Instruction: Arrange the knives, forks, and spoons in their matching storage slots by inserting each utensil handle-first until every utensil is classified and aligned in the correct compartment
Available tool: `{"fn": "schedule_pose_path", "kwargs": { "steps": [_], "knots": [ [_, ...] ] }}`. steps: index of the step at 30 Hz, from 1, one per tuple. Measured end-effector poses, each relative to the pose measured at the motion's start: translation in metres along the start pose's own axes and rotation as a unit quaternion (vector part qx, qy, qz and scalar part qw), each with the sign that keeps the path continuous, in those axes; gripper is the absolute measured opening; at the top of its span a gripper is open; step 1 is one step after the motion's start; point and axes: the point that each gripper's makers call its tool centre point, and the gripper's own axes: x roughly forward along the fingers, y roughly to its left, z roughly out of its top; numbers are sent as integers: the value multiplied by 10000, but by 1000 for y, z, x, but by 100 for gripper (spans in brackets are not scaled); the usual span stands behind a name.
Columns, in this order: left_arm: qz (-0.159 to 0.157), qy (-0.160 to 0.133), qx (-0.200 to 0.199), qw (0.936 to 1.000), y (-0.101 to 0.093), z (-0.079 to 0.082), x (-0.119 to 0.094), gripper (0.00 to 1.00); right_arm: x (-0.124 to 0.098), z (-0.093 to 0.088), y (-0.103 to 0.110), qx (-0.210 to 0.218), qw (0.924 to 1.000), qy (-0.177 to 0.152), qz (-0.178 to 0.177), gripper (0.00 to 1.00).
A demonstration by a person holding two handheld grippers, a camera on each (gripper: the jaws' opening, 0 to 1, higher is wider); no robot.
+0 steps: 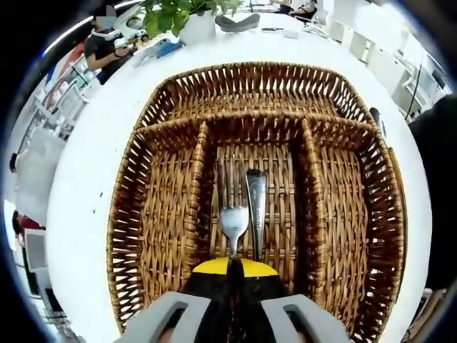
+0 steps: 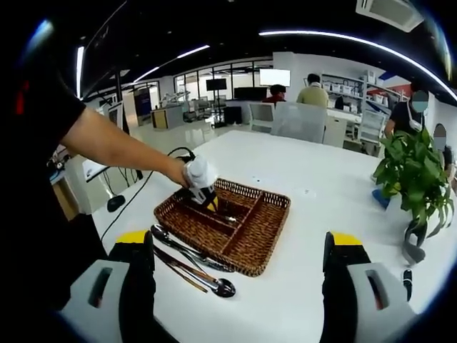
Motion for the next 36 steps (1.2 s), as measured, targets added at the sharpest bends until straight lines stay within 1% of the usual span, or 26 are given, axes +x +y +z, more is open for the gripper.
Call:
{"fn": "schedule_pose_path", "kwargs": {
  "steps": [3,5,7,8,9,11,13,15,16,17,18,19,21,23,24,25,26,27,28,30,31,32,33,34,35,36],
  "knots": [
    [87,-98,278,9995,-3,0,-3,3,-1,3,2,-61,10000,-17,29,99],
    [183,-273,490,9983,-3,1,-5,4,-1,5,2,-86,9999,-36,58,99],
    [171,-463,105,9987,-5,4,-11,10,-1,5,2,-122,9999,-26,56,99],
    [155,-693,128,9974,-5,11,-16,12,-2,7,2,-161,9999,-45,37,99],
    [215,-784,175,9965,-3,14,-21,14,-2,7,2,-174,9998,-52,44,99],
    [239,-755,58,9968,-1,11,-30,16,-2,9,3,-185,9998,-66,82,99],
    [318,-930,97,9951,4,13,-41,17,-2,10,4,-211,9997,-60,110,99],
    [388,-1234,-193,9914,8,18,-55,22,-1,11,6,-273,9995,-56,131,99],
    [389,-1288,-251,9906,9,19,-58,25,-1,12,7,-285,9995,-67,143,99],
    [370,-1427,-457,9880,10,20,-64,28,0,14,8,-292,9994,-87,157,99],
    [295,-1898,-741,9786,8,31,-79,30,0,15,8,-299,9994,-100,166,99],
    [381,-2117,-885,9726,10,33,-90,32,1,16,9,-326,9992,-115,183,99],
    [567,-2284,-1078,9659,15,31,-108,35,2,19,9,-371,9990,-124,217,99],
    [616,-2440,-1255,9596,14,31,-120,40,4,21,10,-399,9987,-129,274,99],
    [582,-2578,-1540,9521,12,31,-131,44,6,21,10,-415,9986,-120,310,99],
    [597,-2669,-1600,9485,11,32,-140,47,7,22,10,-422,9985,-113,321,99],
    [721,-2819,-1578,9436,11,32,-154,50,8,23,9,-437,9984,-118,328,99],
    [813,-2831,-1599,9422,11,29,-162,50,9,24,7,-455,9983,-138,328,99],
    [906,-2923,-1605,9384,10,27,-175,51,10,26,7,-458,9983,-152,341,99],
    [1003,-3179,-1668,9279,9,28,-193,56,12,29,6,-472,9980,-191,373,99],
    [1020,-3309,-1788,9209,6,27,-206,61,13,29,6,-489,9979,-202,384,99],
    [1004,-3418,-1856,9158,4,29,-215,67,14,30,6,-508,9977,-205,400,99],
    [1056,-3553,-1895,9092,-2,34,-230,73,14,30,6,-515,9976,-206,404,99],
    [1156,-3622,-1905,9051,-3,34,-241,79,15,31,5,-529,9975,-208,412,99],
    [1269,-3712,-1889,9002,-3,35,-252,82,16,33,3,-545,9974,-216,420,99],
    [1404,-3868,-1880,8918,-5,35,-269,83,16,34,2,-548,9974,-234,417,99]
  ]
}}
